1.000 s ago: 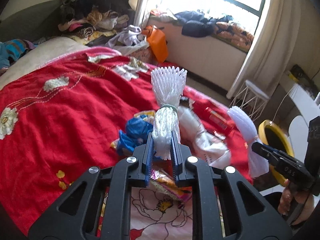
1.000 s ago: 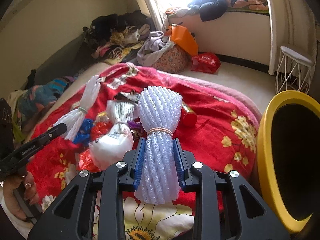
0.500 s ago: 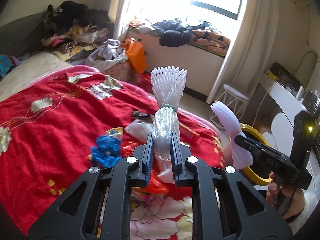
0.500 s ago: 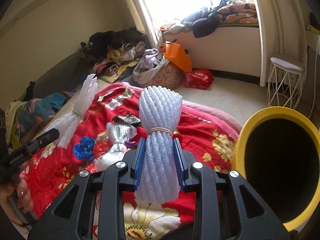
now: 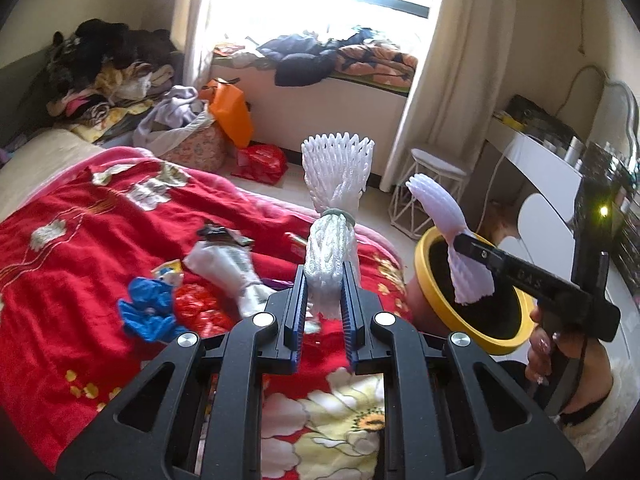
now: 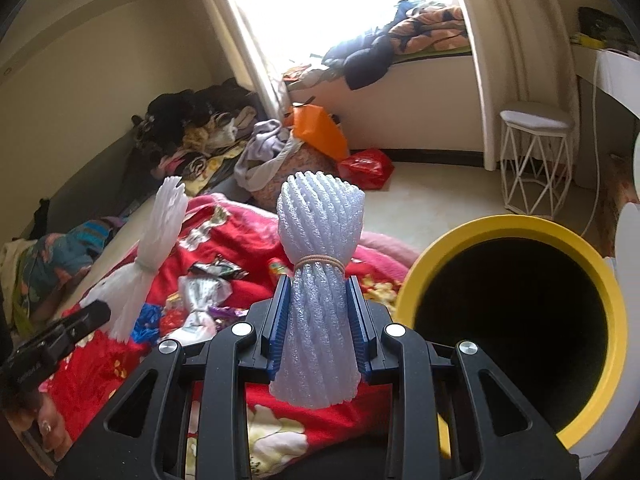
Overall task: Collect trash
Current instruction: 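Carry both foam nets over the yellow bin and open both grippers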
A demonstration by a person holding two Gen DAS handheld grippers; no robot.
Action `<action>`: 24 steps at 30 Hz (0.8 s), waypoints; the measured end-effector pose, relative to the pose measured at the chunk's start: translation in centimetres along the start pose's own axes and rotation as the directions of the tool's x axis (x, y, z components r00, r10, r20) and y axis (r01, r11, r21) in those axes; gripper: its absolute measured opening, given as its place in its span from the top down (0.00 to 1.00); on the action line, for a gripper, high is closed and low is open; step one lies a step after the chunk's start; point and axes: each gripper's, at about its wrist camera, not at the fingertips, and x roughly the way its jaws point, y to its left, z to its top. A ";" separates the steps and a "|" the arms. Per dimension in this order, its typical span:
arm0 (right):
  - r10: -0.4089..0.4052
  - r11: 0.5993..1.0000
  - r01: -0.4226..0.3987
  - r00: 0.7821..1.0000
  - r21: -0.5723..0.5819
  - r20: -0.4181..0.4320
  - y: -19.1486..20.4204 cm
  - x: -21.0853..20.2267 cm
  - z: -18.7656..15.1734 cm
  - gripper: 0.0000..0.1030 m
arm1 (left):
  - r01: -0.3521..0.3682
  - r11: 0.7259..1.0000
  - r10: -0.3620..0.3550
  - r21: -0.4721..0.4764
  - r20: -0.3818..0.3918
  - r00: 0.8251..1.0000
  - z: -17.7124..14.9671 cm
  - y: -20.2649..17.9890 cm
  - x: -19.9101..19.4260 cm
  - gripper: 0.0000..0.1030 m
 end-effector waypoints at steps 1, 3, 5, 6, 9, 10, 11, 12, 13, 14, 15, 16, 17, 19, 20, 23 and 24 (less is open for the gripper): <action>-0.008 1.000 0.008 1.000 0.008 0.006 -0.5 -0.2 0.1 0.74 | 0.005 1.000 -0.005 0.008 -0.002 1.000 0.0 -0.4 0.1 0.89; -0.021 1.000 0.021 1.000 0.017 0.013 -0.9 -0.4 0.2 0.74 | 0.014 1.000 -0.014 0.020 -0.007 1.000 -0.1 -1.0 0.3 0.89; -0.035 0.999 0.034 0.999 0.033 0.021 -1.5 -0.7 0.5 0.74 | 0.023 0.999 -0.023 0.033 -0.013 1.000 -0.2 -1.8 0.6 0.89; -0.043 0.998 0.042 0.999 0.041 0.026 -2.0 -0.9 0.5 0.74 | 0.026 0.999 -0.026 0.039 -0.015 1.000 -0.2 -2.0 0.7 0.89; -0.062 0.996 0.060 0.997 0.060 0.034 -2.9 -1.1 0.8 0.74 | 0.040 0.998 -0.039 0.058 -0.025 0.999 -0.3 -2.8 1.1 0.89; -0.072 0.995 0.069 0.997 0.070 0.037 -3.5 -1.3 0.8 0.74 | 0.043 0.997 -0.041 0.061 -0.027 0.999 -0.3 -3.1 1.2 0.89; -0.076 0.994 0.073 0.996 0.078 0.037 -3.7 -1.3 0.9 0.74 | 0.046 0.997 -0.045 0.066 -0.029 0.999 -0.4 -3.3 1.3 0.89; -0.081 0.993 0.078 0.996 0.086 0.037 -4.1 -1.4 0.9 0.74 | 0.049 0.996 -0.047 0.070 -0.031 0.998 -0.4 -3.6 1.5 0.89; -0.090 0.992 0.086 0.995 0.095 0.039 -4.6 -1.5 1.0 0.74 | 0.053 0.996 -0.051 0.075 -0.035 0.998 -0.4 -3.9 1.6 0.89; -0.100 0.990 0.095 0.994 0.102 0.039 -5.0 -1.5 0.9 0.74 | 0.058 0.995 -0.055 0.080 -0.039 0.998 -0.5 -4.1 1.8 0.89; -0.107 0.989 0.102 0.993 0.110 0.040 -5.3 -1.6 1.0 0.74 | 0.062 0.994 -0.058 0.086 -0.042 0.997 -0.5 -4.4 2.0 0.89; -0.113 0.987 0.107 0.993 0.120 0.041 -5.8 -1.7 0.9 0.74 | 0.066 0.994 -0.062 0.090 -0.045 0.997 -0.5 -4.9 2.0 0.89; -0.121 0.985 0.115 0.992 0.128 0.040 -6.2 -1.8 0.9 0.74 | 0.069 0.993 -0.065 0.095 -0.048 0.997 -0.6 -5.1 2.1 0.89; -0.138 0.981 0.131 0.990 0.143 0.039 -7.0 -1.9 0.9 0.74 | 0.076 0.991 -0.071 0.106 -0.055 0.996 -0.7 -5.6 2.4 0.89; -0.146 0.979 0.138 0.989 0.152 0.037 -7.4 -2.0 0.9 0.74 | 0.079 0.991 -0.073 0.109 -0.058 0.996 -0.7 -5.9 2.6 0.89; -0.167 0.971 0.160 0.986 0.176 0.026 -8.6 -2.0 0.9 0.74 | 0.089 0.989 -0.081 0.121 -0.068 0.994 -0.8 -6.8 3.2 0.89; -0.172 0.969 0.165 0.985 0.182 0.022 -8.9 -2.0 1.0 0.74 | 0.093 0.988 -0.084 0.123 -0.073 0.994 -0.9 -7.0 3.4 0.89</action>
